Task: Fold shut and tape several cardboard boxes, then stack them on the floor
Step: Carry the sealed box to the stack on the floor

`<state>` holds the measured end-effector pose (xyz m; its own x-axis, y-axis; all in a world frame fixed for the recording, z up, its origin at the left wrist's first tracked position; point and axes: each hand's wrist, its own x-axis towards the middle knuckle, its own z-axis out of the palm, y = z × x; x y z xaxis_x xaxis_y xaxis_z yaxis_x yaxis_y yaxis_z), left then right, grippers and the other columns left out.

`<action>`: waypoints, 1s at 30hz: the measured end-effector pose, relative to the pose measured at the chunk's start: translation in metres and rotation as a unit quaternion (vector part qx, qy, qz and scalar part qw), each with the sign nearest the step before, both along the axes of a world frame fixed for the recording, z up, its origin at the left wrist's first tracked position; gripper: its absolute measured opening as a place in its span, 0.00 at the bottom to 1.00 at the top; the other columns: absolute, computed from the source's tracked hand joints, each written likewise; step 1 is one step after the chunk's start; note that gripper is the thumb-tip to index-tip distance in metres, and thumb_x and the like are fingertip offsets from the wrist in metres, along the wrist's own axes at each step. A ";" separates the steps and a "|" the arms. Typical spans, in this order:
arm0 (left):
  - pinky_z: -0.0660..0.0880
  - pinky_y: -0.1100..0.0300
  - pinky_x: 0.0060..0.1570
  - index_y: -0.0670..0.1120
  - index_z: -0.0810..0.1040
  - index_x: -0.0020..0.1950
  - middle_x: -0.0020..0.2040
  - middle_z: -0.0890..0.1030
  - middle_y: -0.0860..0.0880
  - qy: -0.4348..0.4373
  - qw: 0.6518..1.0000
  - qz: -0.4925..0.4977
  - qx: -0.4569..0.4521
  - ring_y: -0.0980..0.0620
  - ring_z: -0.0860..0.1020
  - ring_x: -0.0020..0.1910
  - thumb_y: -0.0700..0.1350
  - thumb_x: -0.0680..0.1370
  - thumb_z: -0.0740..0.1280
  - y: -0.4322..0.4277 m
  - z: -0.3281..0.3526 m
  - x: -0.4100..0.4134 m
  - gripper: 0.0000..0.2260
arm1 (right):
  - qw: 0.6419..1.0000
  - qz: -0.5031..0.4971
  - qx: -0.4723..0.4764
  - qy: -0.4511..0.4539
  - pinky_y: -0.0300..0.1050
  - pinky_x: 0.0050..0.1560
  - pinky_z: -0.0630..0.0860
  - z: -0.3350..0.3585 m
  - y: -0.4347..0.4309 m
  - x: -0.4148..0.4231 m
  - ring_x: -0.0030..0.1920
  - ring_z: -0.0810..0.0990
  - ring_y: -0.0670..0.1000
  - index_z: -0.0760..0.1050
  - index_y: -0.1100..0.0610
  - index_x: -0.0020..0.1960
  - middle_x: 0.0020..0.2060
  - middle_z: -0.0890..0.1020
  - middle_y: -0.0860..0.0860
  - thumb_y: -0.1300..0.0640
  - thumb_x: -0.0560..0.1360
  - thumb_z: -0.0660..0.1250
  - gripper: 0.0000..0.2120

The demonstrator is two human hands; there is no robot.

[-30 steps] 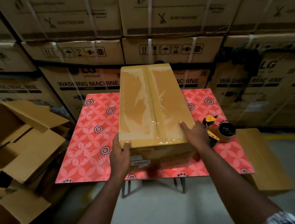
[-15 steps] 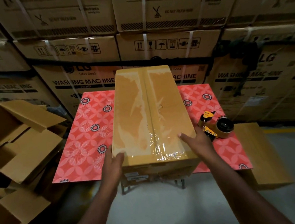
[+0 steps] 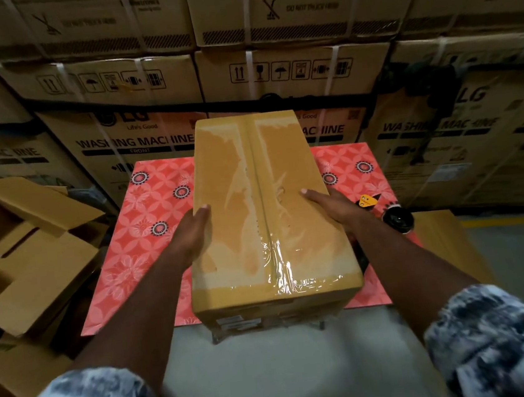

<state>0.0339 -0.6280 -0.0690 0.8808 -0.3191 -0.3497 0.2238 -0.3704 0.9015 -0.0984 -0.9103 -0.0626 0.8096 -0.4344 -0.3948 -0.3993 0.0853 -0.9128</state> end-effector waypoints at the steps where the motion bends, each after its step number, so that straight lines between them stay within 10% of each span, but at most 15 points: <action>1: 0.71 0.51 0.62 0.42 0.68 0.76 0.69 0.76 0.42 0.002 1.000 -0.003 0.001 0.39 0.75 0.67 0.54 0.86 0.57 -0.001 -0.001 0.006 0.23 | 1.000 0.002 0.011 -0.003 0.51 0.51 0.83 -0.002 -0.002 0.002 0.51 0.86 0.54 0.78 0.49 0.59 0.55 0.86 0.52 0.49 0.78 0.72 0.11; 6: 0.76 0.55 0.46 0.45 0.73 0.70 0.60 0.81 0.42 0.061 0.996 -0.006 -0.059 0.44 0.81 0.52 0.51 0.85 0.58 -0.006 -0.002 0.017 0.17 | 0.999 0.002 0.049 -0.015 0.51 0.50 0.83 -0.008 -0.007 0.005 0.50 0.87 0.54 0.78 0.47 0.58 0.51 0.87 0.51 0.51 0.79 0.71 0.08; 14: 0.76 0.57 0.45 0.45 0.68 0.76 0.57 0.81 0.49 0.100 0.989 0.016 -0.108 0.44 0.80 0.58 0.47 0.85 0.60 -0.011 0.001 0.014 0.19 | 0.997 0.008 0.076 -0.028 0.50 0.46 0.84 -0.012 -0.011 -0.002 0.50 0.87 0.54 0.75 0.46 0.63 0.53 0.86 0.52 0.52 0.79 0.71 0.13; 27: 0.75 0.59 0.40 0.45 0.75 0.66 0.45 0.80 0.49 0.104 0.985 0.064 -0.120 0.52 0.78 0.39 0.47 0.85 0.60 -0.033 0.051 -0.044 0.12 | 0.997 0.029 0.060 -0.047 0.56 0.56 0.81 0.021 -0.036 -0.047 0.50 0.85 0.58 0.80 0.50 0.54 0.51 0.86 0.54 0.52 0.79 0.71 0.05; 30: 0.76 0.59 0.41 0.45 0.77 0.63 0.43 0.80 0.49 0.082 0.988 0.063 -0.117 0.53 0.79 0.37 0.48 0.84 0.61 -0.039 0.064 -0.060 0.12 | 0.996 0.035 0.054 -0.066 0.51 0.45 0.84 0.037 -0.041 -0.064 0.43 0.86 0.55 0.78 0.50 0.61 0.50 0.86 0.55 0.54 0.79 0.70 0.10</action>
<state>-0.0259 -0.6675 -0.0047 0.8564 -0.2993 -0.4208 0.4053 -0.1154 0.9069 -0.1625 -0.9518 -0.0259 0.8843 -0.3360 -0.3244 -0.2850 0.1620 -0.9447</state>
